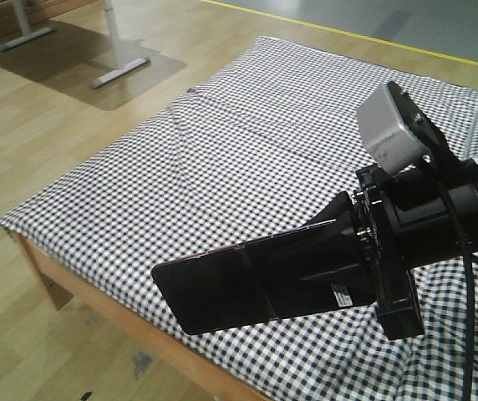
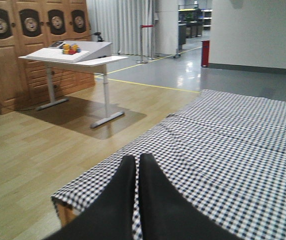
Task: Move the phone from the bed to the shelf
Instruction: 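Hold the phone in the right gripper while the base turns away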
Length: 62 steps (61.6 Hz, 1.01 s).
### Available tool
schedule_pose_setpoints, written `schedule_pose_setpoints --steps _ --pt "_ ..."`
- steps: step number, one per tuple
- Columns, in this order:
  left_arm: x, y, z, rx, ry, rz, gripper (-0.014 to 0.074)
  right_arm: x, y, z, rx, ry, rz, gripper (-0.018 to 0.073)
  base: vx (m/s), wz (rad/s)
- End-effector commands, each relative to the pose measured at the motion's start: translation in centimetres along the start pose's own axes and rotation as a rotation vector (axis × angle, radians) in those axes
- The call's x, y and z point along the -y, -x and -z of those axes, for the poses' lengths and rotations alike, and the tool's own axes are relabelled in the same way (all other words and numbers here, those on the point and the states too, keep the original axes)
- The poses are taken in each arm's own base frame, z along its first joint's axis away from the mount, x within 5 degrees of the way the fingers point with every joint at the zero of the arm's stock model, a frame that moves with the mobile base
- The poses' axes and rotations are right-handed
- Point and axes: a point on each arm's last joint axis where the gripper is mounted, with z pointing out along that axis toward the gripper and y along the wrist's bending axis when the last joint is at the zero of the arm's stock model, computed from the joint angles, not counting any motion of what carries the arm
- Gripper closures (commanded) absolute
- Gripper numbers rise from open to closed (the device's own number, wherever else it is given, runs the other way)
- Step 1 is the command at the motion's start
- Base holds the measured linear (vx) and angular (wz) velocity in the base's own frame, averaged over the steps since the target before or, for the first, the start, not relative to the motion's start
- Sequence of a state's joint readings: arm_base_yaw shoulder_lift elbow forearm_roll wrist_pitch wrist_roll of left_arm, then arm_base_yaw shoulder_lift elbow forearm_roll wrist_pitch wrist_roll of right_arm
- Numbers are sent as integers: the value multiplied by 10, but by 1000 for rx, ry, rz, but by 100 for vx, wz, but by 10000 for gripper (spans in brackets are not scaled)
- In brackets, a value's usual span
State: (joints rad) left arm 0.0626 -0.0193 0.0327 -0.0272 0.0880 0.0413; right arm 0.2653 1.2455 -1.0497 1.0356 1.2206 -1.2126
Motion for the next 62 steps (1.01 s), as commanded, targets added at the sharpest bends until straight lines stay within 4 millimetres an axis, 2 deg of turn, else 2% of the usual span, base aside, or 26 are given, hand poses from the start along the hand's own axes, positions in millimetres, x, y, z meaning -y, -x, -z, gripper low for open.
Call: schedule_pose_setpoints --steps 1,62 --pt "0 15 2 104 -4 19 595 -16 13 8 72 73 17 561 -8 32" --pt "0 15 2 104 -4 19 595 -16 13 8 72 73 17 561 -11 42"
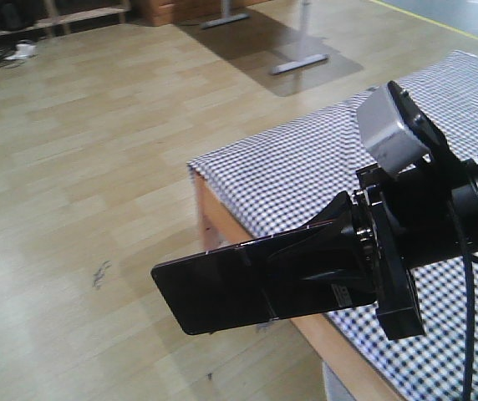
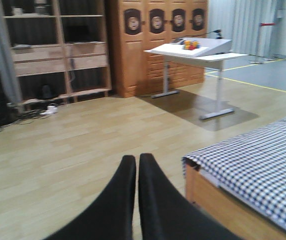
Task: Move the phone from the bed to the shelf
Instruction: 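Hold the phone in the right gripper while the base turns away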
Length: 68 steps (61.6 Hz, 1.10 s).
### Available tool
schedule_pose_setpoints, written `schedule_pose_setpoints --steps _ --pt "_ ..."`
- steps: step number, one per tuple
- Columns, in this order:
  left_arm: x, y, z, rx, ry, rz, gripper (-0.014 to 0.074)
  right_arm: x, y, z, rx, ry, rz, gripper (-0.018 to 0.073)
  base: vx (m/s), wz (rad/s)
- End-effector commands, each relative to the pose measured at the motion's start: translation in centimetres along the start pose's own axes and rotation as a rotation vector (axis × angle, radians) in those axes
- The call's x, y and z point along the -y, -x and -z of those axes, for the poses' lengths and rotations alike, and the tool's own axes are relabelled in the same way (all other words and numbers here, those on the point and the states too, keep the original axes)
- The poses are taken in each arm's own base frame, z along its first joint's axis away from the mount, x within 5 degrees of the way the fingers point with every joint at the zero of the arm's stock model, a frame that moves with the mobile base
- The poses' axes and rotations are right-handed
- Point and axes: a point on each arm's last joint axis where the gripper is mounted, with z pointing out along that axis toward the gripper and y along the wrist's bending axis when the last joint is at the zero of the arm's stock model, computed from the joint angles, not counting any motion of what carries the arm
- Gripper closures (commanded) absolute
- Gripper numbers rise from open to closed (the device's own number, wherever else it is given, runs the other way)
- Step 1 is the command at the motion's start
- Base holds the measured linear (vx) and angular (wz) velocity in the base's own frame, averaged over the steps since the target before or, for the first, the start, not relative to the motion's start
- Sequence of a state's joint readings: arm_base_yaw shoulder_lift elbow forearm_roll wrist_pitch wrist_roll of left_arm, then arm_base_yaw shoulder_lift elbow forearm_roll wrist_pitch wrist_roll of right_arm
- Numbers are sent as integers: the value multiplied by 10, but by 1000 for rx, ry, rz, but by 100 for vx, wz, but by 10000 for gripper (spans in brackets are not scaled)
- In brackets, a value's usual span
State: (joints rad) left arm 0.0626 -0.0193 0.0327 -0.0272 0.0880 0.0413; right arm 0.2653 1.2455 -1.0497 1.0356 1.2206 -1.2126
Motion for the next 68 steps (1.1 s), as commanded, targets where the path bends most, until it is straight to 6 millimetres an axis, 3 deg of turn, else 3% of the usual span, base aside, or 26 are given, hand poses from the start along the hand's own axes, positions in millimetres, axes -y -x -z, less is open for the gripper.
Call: schedule_pose_setpoints --steps 1,68 --pt "0 15 2 104 -4 19 595 -16 13 8 72 73 17 561 -14 54" --pt "0 15 2 104 -4 19 595 -16 13 8 72 73 17 561 -13 49"
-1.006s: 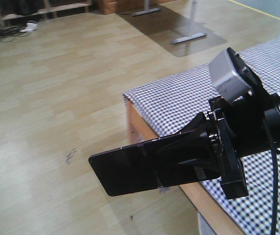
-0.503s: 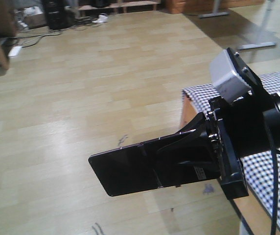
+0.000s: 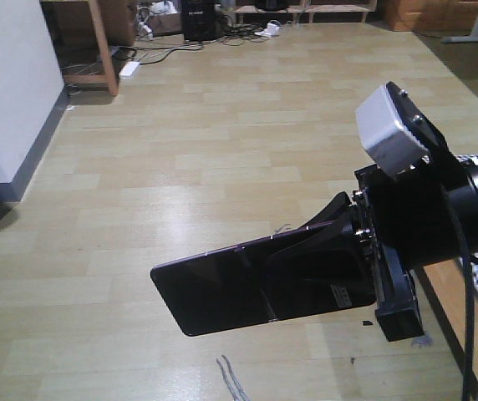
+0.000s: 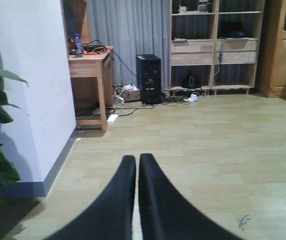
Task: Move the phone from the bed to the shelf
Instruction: 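Hold the phone in the right gripper while the base turns away, then carry the phone in the right gripper while driving across the room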
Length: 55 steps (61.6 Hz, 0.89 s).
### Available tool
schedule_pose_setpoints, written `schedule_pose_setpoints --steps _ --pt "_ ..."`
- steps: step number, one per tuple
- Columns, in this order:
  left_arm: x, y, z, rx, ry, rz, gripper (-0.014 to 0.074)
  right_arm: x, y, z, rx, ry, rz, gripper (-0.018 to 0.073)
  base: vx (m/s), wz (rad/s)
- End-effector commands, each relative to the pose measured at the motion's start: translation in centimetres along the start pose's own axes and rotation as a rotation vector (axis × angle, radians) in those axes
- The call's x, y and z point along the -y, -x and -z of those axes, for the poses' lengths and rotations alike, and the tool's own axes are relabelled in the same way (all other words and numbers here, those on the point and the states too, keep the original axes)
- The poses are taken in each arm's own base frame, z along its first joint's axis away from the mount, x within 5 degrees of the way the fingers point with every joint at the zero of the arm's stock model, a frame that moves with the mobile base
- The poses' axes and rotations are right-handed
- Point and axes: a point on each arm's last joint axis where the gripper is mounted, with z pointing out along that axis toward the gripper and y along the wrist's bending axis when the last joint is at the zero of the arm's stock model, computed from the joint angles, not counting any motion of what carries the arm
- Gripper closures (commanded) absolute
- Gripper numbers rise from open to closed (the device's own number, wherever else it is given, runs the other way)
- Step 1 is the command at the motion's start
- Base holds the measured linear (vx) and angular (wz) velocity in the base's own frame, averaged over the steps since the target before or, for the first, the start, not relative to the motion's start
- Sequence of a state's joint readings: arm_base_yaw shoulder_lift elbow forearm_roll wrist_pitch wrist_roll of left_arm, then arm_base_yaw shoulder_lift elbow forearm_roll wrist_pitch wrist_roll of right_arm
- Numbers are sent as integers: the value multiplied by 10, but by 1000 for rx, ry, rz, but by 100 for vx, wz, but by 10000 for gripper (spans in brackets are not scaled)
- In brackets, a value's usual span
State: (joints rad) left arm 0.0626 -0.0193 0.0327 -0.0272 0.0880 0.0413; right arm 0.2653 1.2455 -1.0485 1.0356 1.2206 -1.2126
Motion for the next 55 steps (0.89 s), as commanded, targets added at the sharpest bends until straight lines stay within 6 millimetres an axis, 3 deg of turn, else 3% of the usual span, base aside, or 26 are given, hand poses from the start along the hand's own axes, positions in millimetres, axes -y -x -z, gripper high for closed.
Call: schedule_pose_setpoints --steps 1,55 --pt "0 15 2 104 -4 19 595 -16 13 9 73 73 18 561 -6 23" --pt "0 15 2 104 -4 19 595 -16 13 9 73 73 18 561 2 -1"
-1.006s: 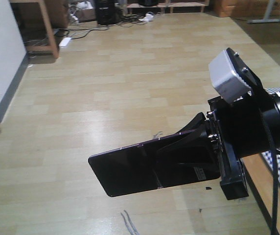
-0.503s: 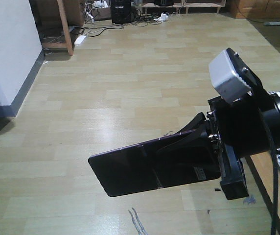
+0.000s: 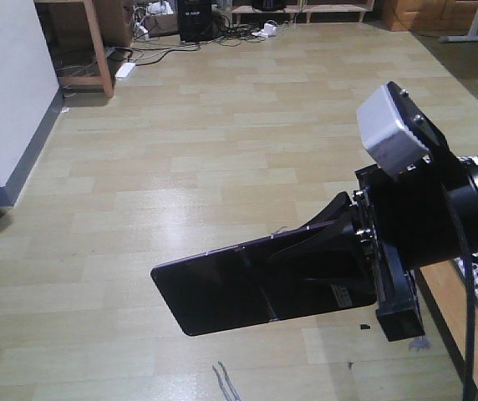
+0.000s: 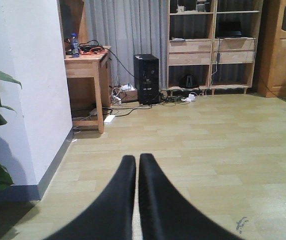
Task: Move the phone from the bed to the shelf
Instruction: 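Carry the phone in the right gripper while driving across the room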
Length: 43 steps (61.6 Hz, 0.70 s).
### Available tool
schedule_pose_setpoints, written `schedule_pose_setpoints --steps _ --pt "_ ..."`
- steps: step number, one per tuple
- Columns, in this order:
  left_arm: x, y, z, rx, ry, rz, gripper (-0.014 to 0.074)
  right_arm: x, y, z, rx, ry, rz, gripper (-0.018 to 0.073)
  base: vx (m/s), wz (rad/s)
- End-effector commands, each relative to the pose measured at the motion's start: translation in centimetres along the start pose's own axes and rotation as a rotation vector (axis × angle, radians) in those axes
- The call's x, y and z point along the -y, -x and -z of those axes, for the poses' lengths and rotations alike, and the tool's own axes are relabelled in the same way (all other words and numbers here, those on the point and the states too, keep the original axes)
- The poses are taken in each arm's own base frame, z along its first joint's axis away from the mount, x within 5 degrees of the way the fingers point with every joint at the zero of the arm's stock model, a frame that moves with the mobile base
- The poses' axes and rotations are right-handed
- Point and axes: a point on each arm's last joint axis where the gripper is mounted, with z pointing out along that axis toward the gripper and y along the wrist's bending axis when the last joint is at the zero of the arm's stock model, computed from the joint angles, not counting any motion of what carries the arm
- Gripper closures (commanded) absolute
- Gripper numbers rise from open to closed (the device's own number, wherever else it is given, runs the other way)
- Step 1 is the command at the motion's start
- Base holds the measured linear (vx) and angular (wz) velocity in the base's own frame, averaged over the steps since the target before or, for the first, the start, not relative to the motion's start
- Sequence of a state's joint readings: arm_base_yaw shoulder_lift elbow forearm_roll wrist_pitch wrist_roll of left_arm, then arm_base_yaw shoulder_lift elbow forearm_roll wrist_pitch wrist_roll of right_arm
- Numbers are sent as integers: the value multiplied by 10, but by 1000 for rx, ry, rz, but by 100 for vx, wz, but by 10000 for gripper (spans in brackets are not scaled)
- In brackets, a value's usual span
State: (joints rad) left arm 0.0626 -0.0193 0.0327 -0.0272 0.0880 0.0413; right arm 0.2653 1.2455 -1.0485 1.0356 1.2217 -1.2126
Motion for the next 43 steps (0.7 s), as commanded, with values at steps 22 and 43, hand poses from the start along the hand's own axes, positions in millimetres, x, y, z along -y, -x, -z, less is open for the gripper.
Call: schedule_pose_setpoints --steps 22,43 --pt "0 15 2 104 -4 19 595 -16 13 9 73 72 18 561 7 2" --pt "0 15 2 104 -4 19 595 -16 13 9 73 72 18 561 10 10"
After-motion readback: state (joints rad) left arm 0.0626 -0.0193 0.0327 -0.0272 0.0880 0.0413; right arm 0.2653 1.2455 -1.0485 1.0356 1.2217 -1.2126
